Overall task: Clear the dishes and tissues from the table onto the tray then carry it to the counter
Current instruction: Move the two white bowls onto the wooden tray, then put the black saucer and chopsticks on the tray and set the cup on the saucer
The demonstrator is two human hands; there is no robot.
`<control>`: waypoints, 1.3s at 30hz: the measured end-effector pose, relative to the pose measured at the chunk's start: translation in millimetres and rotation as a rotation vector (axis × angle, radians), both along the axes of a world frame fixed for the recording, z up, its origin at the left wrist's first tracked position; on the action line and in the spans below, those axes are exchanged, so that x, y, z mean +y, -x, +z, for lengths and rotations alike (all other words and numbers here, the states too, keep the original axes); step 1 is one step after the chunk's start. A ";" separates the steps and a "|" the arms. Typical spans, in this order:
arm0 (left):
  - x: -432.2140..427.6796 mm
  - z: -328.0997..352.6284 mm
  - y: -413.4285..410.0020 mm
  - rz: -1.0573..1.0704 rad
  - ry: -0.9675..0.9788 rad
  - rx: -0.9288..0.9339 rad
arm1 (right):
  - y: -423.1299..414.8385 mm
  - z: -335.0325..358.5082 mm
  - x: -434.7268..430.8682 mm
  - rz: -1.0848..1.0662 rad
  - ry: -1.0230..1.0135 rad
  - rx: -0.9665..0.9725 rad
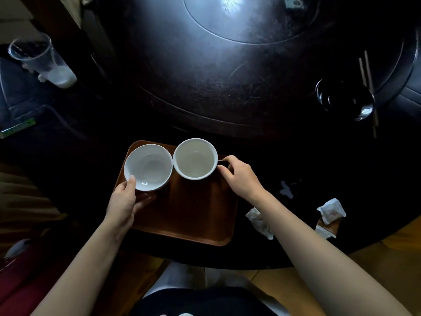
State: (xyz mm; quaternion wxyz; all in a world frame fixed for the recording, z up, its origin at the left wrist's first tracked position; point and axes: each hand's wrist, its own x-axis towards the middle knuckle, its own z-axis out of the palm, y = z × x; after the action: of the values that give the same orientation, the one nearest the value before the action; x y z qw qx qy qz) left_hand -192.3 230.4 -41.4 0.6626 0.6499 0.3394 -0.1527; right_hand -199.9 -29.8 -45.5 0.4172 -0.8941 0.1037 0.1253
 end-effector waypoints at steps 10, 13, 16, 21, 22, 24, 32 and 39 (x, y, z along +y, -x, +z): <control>-53.7 16.7 39.0 -0.195 -0.006 0.194 | -2.7 0.6 -9.0 -0.119 -0.155 0.185; -77.8 20.9 46.9 -0.409 -0.060 0.202 | 3.3 4.1 -32.7 -0.092 -0.092 0.197; -106.3 26.8 40.8 -0.589 -0.055 0.179 | 13.0 12.4 -59.9 -0.137 -0.095 0.168; -171.2 42.1 7.1 -0.864 -0.143 -0.019 | 26.3 32.4 -111.2 -0.392 -0.096 -0.013; -187.4 44.3 -3.2 -0.888 -0.151 -0.062 | 28.2 35.9 -123.5 -0.441 -0.065 -0.034; -220.7 47.3 -25.2 -0.916 -0.172 -0.149 | 31.7 41.2 -148.8 -0.533 0.020 -0.035; -354.0 42.0 -101.1 -1.093 -0.359 -0.323 | 35.6 40.3 -242.7 -0.790 0.266 0.176; -426.2 44.9 -139.1 -1.026 -0.304 -0.206 | 5.7 51.9 -300.0 -0.864 0.370 0.119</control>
State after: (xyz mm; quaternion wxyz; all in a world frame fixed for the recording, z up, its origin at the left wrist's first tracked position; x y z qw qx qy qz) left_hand -53.2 -195.8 3.5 0.4313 0.8322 -0.0696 -0.3414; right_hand -205.6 -329.8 6.5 0.2584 -0.8195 0.5107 -0.0293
